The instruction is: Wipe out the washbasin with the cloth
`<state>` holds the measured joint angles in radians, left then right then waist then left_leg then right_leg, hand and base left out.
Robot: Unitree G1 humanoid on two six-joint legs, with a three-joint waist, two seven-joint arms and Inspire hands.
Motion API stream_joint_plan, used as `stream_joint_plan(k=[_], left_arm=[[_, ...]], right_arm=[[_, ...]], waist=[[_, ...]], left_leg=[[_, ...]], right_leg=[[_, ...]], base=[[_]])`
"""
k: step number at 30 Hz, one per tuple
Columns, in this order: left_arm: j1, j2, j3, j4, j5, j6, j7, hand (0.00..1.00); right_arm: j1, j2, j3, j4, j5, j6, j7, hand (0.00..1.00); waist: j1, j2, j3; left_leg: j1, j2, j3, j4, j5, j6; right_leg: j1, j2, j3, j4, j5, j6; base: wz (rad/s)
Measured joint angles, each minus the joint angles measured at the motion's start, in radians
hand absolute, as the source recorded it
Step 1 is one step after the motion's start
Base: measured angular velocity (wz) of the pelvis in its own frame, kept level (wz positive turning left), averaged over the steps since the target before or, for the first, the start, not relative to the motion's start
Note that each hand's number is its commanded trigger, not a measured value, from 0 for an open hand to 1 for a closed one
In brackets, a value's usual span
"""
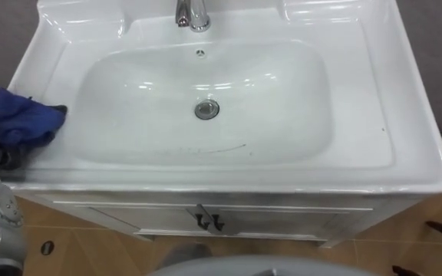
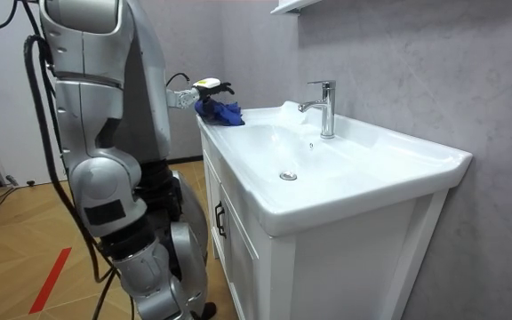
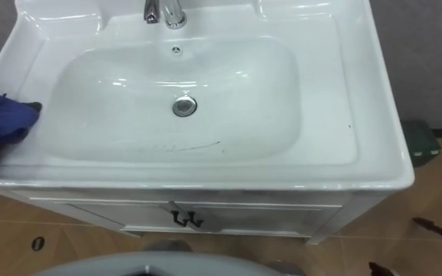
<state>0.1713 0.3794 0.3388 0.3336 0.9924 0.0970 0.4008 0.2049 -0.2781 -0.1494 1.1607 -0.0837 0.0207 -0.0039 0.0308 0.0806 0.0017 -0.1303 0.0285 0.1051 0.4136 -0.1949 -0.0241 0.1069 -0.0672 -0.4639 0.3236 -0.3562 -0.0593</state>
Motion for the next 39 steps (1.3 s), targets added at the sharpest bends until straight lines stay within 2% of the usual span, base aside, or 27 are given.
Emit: stream_joint_plan(k=[7, 10, 14, 16, 19, 23, 28, 31, 39], left_arm=[[-0.004, 0.0, -0.001, -0.004, -0.005, -0.005, 0.002, 0.0], [-0.004, -0.004, -0.014, -0.03, -0.103, -0.016, 0.001, 0.0], [-0.004, -0.02, -0.029, -0.084, -0.208, -0.025, -0.022, 0.0], [-0.005, -0.02, -0.031, -0.087, -0.357, -0.032, -0.044, 0.0], [-0.005, -0.027, -0.032, -0.086, -0.493, -0.03, -0.071, 0.0], [-0.005, -0.06, -0.038, -0.087, -0.676, -0.029, -0.141, 0.0], [-0.005, -0.095, -0.048, -0.086, -0.869, -0.03, -0.239, 0.0], [-0.005, -0.097, -0.047, -0.086, -0.92, -0.032, -0.269, 0.0], [-0.011, -0.096, -0.037, -0.101, -0.911, -0.034, -0.283, 0.0]], right_arm=[[0.0, 0.0, 0.0, 0.002, 0.0, 0.0, -0.008, 0.0], [-0.006, 0.001, 0.011, 0.001, 0.004, 0.0, -0.006, 0.0], [-0.008, 0.0, 0.01, 0.0, 0.004, 0.0, -0.004, 0.0], [-0.02, 0.002, 0.01, -0.001, 0.005, 0.003, -0.002, 0.0], [-0.019, 0.009, 0.011, -0.003, 0.006, 0.005, 0.0, 0.0], [-0.026, 0.013, 0.01, -0.008, 0.042, 0.035, -0.001, 0.0], [-0.034, 0.026, 0.011, -0.009, 0.109, 0.037, 0.003, 0.0], [-0.028, 0.029, 0.011, -0.01, 0.11, 0.038, 0.003, 0.0], [-0.025, 0.03, 0.01, -0.027, 0.158, 0.033, -0.003, 0.0]], waist=[[-0.011, 0.003, 0.0023], [-0.01, 0.0, 0.005], [-0.006, 0.0, 0.0037], [-0.015, -0.002, 0.0044], [-0.022, -0.006, 0.0053], [-0.018, -0.01, 0.0047], [-0.011, -0.022, -0.0007], [0.001, -0.026, -0.0042], [0.002, -0.022, -0.0051]], left_leg=[[0.001, 0.0, 0.001, -0.001, 0.0, 0.0], [0.002, -0.002, -0.001, -0.003, 0.0, 0.0], [0.005, -0.004, -0.001, -0.006, 0.0, 0.0], [0.006, -0.006, -0.002, -0.008, 0.0, 0.0], [0.011, -0.008, -0.003, -0.008, 0.0, 0.0], [0.011, -0.009, -0.002, -0.01, 0.0, 0.0], [0.014, -0.007, 0.007, -0.011, 0.0, 0.0], [0.021, -0.004, 0.028, -0.016, 0.0, 0.0], [0.019, -0.001, 0.031, -0.006, -0.001, 0.002]], right_leg=[[-0.002, 0.0, 0.007, 0.001, 0.0, 0.0], [-0.002, 0.0, 0.007, 0.0, 0.0, 0.0], [0.0, -0.002, 0.008, -0.001, 0.001, 0.002], [0.005, -0.004, -0.002, -0.005, 0.002, 0.003], [0.013, -0.004, -0.004, -0.012, 0.002, 0.004], [0.013, -0.004, -0.004, -0.014, 0.002, 0.005], [0.015, -0.004, -0.004, -0.015, 0.003, 0.005], [0.019, -0.006, -0.004, -0.014, 0.003, 0.005], [0.021, -0.004, 0.0, -0.015, 0.003, 0.006]], base=[[-0.01], [0.0], [0.01], [0.07], [0.02], [0.0], [-0.01], [-0.03], [0.0]])
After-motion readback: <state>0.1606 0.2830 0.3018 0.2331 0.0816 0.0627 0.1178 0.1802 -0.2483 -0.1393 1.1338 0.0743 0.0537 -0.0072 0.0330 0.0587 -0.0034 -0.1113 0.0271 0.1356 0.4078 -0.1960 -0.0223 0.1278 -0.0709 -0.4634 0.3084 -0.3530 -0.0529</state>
